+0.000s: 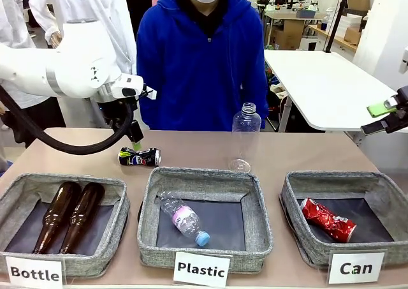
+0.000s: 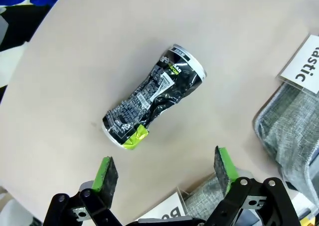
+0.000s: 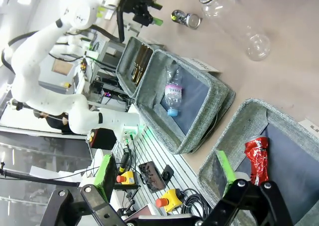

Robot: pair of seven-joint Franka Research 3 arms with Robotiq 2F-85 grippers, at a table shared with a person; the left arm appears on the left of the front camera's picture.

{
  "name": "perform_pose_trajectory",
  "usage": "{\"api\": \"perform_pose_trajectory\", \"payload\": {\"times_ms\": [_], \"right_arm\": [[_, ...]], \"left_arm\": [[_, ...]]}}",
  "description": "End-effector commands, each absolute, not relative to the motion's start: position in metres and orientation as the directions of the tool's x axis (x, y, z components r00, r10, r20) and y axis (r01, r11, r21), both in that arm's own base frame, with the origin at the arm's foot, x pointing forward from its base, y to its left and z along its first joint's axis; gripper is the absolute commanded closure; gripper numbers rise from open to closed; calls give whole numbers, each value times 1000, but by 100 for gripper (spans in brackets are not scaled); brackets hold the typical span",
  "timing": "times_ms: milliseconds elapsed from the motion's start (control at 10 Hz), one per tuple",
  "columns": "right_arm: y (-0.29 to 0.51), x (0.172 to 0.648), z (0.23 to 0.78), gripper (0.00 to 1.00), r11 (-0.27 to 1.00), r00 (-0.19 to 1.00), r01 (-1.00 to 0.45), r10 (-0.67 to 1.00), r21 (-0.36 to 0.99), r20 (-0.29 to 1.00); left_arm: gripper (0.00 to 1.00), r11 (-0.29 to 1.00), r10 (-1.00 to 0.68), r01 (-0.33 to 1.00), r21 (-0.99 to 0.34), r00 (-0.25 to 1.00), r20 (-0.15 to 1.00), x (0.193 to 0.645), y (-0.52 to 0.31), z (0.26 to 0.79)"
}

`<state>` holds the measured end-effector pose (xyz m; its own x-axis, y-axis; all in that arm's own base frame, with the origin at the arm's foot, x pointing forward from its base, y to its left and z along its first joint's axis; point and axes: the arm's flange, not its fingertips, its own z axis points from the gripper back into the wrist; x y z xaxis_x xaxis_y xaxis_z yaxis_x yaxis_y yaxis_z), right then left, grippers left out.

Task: Sort the can waste into the basket.
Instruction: Pick up the can waste from the table and place it in the right Fabric basket.

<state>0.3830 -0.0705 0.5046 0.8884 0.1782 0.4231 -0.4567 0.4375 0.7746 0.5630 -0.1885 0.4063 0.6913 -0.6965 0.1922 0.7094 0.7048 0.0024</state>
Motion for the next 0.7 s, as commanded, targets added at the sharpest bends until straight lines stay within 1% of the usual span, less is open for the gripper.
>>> {"api": "perform_pose_trajectory", "payload": {"times_ms": [0, 100, 200, 300, 400, 500, 600], "right_arm": [[-73, 382, 507, 0, 432, 881, -472, 193, 769, 432], [-73, 382, 507, 0, 432, 881, -472, 193, 769, 432], [-73, 382, 507, 0, 432, 881, -472, 193, 769, 432], [-73, 382, 507, 0, 432, 881, -472, 193, 769, 432], [-73, 382, 507, 0, 432, 881, -472, 193, 769, 432], [-73, 382, 507, 0, 432, 881, -472, 193, 769, 432], [-73, 382, 507, 0, 432, 881, -472, 193, 769, 432]], "left_arm": [[0, 708, -693, 706, 1, 695, 191, 564, -185, 406], [0, 542, -823, 837, 75, 510, 249, 577, -195, 408], [0, 359, -899, 918, 166, 292, 326, 594, -201, 407], [0, 186, -921, 958, 219, 92, 378, 600, -203, 405], [0, 4, -916, 963, 270, -105, 388, 606, -206, 403], [0, -97, -918, 974, 207, -168, 359, 609, -205, 398], [0, -152, -917, 976, 156, -198, 347, 610, -203, 394]]}}
